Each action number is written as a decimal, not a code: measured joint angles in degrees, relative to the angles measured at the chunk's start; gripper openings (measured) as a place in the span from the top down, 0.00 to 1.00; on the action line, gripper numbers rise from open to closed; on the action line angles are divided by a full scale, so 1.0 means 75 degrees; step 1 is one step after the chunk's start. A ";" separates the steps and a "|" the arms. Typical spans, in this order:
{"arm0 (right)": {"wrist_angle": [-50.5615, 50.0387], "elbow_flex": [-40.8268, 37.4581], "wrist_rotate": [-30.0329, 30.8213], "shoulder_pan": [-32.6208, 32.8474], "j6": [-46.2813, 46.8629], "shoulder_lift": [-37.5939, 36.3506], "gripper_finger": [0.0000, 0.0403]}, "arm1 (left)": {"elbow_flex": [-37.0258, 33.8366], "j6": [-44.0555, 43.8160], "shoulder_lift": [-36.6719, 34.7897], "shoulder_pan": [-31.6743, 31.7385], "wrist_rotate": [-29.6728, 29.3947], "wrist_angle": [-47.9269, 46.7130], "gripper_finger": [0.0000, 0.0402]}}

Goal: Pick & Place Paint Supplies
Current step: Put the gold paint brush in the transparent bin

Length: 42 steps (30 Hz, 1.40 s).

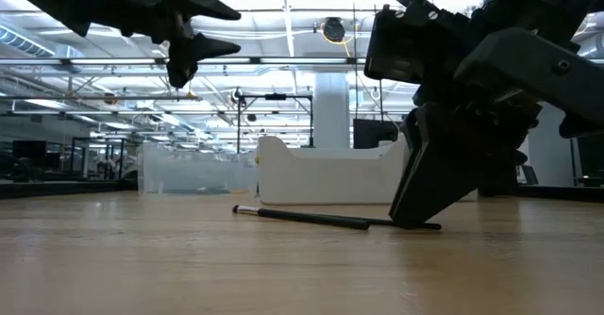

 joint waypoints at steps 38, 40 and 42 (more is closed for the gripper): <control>0.1136 -0.0699 0.0144 0.0356 -0.0434 -0.1719 0.89 | 0.2952 0.4664 0.5809 -0.2609 -0.1115 -0.0853 0.61; 0.1146 -0.0699 0.0144 0.0356 -0.0434 -0.1719 0.89 | 0.3212 0.4669 0.5955 -0.2525 -0.1168 -0.1453 0.70; 0.1143 -0.0699 0.0144 0.0356 -0.0434 -0.1719 0.90 | 0.3349 0.4655 0.5970 -0.2428 -0.1165 -0.1842 0.82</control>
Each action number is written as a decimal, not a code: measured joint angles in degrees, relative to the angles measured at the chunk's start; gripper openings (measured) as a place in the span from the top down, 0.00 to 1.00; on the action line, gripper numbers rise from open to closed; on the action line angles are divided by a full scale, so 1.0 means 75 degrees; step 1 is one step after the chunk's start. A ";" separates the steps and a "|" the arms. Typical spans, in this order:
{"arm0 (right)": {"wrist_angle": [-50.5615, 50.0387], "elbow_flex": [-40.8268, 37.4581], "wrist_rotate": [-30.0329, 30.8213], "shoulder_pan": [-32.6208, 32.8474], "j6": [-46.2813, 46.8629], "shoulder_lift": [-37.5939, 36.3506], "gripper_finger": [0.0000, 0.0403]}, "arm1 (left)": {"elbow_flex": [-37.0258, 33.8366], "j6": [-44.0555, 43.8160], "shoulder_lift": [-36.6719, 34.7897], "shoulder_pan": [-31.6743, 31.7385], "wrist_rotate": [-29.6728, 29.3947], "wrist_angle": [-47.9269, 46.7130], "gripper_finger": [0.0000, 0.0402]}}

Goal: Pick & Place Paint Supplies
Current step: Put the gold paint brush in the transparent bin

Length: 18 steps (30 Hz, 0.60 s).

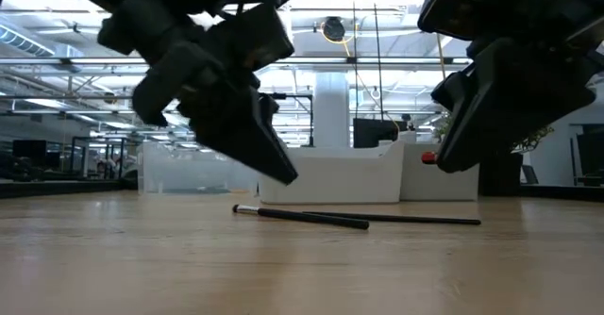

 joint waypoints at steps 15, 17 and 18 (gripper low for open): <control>-0.0018 0.0006 0.0003 0.0000 0.0014 -0.0006 0.91 | 0.0072 -0.0313 -0.0010 0.0219 -0.0043 -0.0681 0.98; -0.0018 0.0006 0.0000 0.0000 0.0046 -0.0006 0.91 | 0.0072 -0.0381 0.0025 0.0224 -0.0044 -0.0673 0.99; -0.0018 0.0006 0.0003 0.0000 0.0064 -0.0006 0.91 | 0.0072 -0.0416 0.0033 0.0222 -0.0041 -0.0677 0.99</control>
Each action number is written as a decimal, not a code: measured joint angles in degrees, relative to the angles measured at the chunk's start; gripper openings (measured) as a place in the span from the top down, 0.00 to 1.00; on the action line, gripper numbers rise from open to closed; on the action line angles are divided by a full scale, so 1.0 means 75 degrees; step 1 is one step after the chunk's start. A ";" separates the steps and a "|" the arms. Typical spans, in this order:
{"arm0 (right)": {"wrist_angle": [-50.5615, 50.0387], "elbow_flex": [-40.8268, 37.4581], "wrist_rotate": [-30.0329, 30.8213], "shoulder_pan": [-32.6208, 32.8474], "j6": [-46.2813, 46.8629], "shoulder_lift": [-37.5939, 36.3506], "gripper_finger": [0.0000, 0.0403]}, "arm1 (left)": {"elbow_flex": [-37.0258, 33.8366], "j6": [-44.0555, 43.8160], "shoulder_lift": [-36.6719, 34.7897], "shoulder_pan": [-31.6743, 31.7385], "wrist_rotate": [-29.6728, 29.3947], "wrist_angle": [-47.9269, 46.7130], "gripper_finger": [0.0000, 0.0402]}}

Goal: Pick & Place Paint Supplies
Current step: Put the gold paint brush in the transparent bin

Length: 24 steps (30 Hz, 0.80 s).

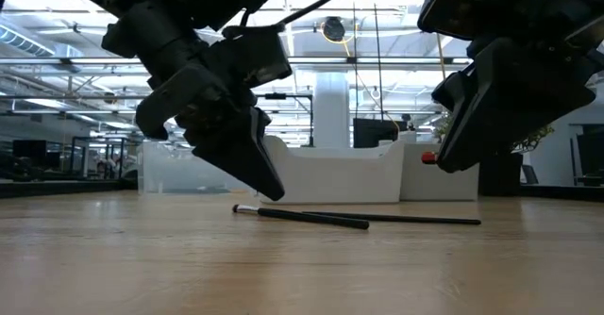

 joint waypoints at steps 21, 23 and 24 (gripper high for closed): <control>0.0003 0.0003 0.0000 0.0000 0.0001 -0.0003 0.92 | 0.0000 -0.0190 0.0152 0.0045 0.0131 0.0083 0.99; 0.0007 0.0006 0.0000 0.0000 0.0003 -0.0006 0.92 | -0.0004 -0.0205 0.0356 0.0098 0.0226 0.0254 0.98; 0.0009 0.0011 0.0000 0.0000 0.0003 -0.0006 0.92 | 0.0008 -0.0204 0.0465 0.0128 0.0363 0.0385 0.98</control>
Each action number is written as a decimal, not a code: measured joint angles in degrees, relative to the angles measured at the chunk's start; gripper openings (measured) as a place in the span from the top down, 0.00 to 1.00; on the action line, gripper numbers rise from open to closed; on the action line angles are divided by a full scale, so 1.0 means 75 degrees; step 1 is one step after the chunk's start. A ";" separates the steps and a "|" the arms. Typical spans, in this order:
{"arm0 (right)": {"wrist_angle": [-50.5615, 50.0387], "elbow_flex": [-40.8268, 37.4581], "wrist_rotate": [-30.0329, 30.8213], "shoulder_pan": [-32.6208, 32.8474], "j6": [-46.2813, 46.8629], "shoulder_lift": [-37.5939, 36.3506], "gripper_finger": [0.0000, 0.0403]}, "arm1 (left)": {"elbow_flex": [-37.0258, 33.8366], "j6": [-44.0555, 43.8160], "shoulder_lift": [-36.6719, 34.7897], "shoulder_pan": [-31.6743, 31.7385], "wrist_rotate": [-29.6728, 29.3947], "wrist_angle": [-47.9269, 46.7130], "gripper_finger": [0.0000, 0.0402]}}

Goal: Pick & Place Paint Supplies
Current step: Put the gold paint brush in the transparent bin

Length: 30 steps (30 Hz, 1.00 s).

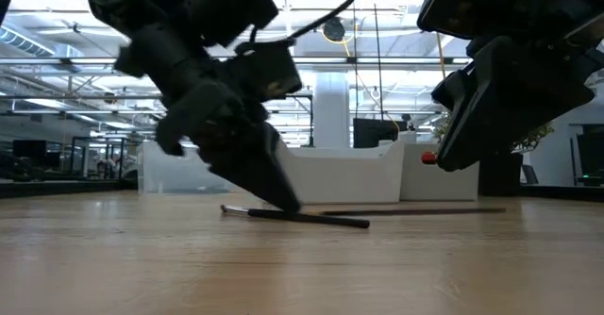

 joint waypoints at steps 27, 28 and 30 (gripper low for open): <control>-0.1525 -0.0002 0.0416 0.0063 0.0633 -0.0058 0.78 | 0.0001 -0.0410 0.0742 0.0446 0.1005 0.0500 0.98; -0.1533 -0.0018 0.0417 0.0083 0.0542 -0.0055 0.76 | 0.0001 -0.0410 0.0742 0.0446 0.1006 0.0500 0.98; -0.1483 -0.0126 0.0418 0.0111 0.0509 -0.0055 0.73 | 0.0001 -0.0413 0.0742 0.0446 0.1007 0.0500 0.99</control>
